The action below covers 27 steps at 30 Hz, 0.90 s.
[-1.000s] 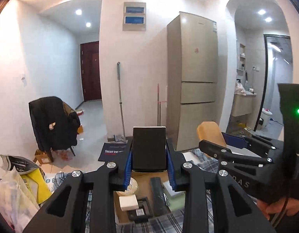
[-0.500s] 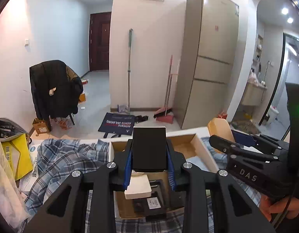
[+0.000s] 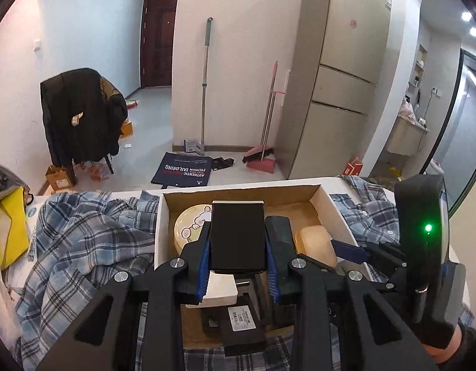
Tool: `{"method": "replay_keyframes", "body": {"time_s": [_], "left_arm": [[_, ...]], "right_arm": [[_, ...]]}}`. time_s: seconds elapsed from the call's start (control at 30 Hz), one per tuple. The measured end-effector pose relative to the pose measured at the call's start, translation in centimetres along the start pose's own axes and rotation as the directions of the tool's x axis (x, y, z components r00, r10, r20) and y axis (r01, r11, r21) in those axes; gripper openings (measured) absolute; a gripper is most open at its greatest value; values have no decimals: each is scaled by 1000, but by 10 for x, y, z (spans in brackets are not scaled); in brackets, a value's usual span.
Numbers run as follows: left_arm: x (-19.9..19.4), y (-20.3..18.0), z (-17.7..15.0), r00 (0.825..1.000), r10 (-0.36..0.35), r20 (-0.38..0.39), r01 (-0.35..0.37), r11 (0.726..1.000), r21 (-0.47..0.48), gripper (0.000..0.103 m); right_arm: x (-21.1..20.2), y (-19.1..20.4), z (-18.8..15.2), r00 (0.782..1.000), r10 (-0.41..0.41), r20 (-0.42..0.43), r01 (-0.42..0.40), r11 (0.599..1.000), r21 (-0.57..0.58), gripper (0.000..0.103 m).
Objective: Organize rigid objects
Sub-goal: 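Lower the soap box into the box with the right tool while the left tool lowers the adapter in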
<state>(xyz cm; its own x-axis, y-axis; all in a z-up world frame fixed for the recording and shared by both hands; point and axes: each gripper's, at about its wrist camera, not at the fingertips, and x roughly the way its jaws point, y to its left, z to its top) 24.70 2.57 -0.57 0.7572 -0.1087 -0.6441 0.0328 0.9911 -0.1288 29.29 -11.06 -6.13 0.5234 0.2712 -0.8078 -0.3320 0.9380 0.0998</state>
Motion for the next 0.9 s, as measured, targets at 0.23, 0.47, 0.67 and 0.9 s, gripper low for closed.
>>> {"method": "replay_keyframes", "body": {"time_s": [0.23, 0.47, 0.67, 0.9], "left_arm": [[-4, -5, 0, 1000, 14, 15, -14, 1000, 26, 32], [-11, -7, 1, 998, -34, 54, 34, 999, 4, 32], [20, -17, -10, 992, -125, -29, 124, 992, -34, 32], [46, -37, -21, 991, -83, -105, 88, 995, 45, 32]], "right_arm": [[-12, -1, 8, 999, -14, 36, 14, 1000, 9, 70], [-52, -20, 18, 987, -68, 143, 63, 997, 43, 70], [-54, -36, 21, 986, -83, 143, 72, 994, 80, 70], [-47, -44, 18, 990, -78, 118, 67, 993, 95, 70]]}}
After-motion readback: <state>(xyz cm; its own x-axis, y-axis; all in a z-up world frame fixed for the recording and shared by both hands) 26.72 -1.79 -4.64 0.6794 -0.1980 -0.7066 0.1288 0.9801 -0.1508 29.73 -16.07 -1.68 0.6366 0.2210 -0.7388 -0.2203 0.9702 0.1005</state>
